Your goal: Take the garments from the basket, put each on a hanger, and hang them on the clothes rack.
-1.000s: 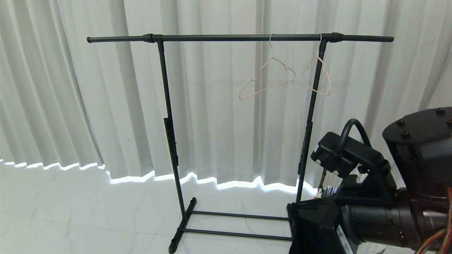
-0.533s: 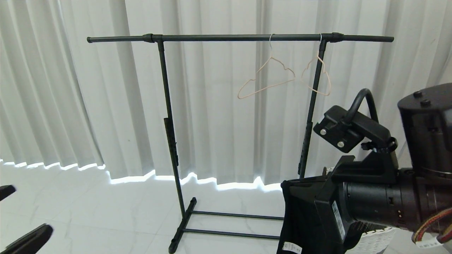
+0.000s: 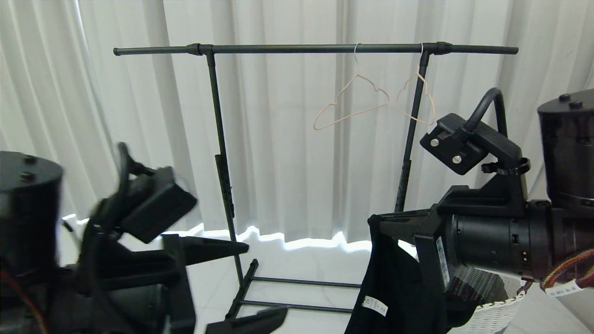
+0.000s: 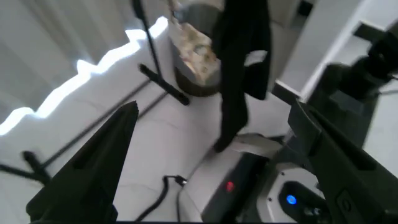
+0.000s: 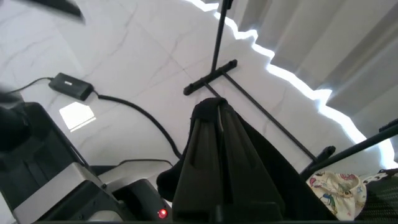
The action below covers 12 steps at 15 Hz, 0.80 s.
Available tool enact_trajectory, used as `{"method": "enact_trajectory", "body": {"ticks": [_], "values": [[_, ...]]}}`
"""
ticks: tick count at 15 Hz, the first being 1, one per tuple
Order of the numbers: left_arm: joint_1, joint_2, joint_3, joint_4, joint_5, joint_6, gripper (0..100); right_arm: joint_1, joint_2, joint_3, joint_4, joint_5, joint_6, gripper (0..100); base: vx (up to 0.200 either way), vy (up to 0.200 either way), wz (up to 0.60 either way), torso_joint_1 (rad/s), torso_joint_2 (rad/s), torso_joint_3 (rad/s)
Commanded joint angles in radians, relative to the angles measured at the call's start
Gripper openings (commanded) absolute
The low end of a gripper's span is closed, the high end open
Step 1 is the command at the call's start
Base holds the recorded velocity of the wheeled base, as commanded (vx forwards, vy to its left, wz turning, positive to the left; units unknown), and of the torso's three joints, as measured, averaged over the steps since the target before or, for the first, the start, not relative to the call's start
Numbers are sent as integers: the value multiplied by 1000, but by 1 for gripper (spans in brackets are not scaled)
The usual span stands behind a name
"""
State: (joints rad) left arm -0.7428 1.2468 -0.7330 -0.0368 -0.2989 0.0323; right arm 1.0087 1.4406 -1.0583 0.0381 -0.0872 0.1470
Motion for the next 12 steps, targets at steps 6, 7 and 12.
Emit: {"method": "enact_trajectory", "body": {"ticks": [6,7,12], "values": [[-162,457,-37,-247,136,-31,100,-4,-14,-11,0,1,0,0,0,0,0,0,0,0],[-159,482,-39,-270,138,-32,100,-4,-16,-11,0,1,0,0,0,0,0,0,0,0],[-112,542,-31,-296,142,-37,100,-2,-31,-11,0,3,0,0,0,0,0,0,0,0]]}}
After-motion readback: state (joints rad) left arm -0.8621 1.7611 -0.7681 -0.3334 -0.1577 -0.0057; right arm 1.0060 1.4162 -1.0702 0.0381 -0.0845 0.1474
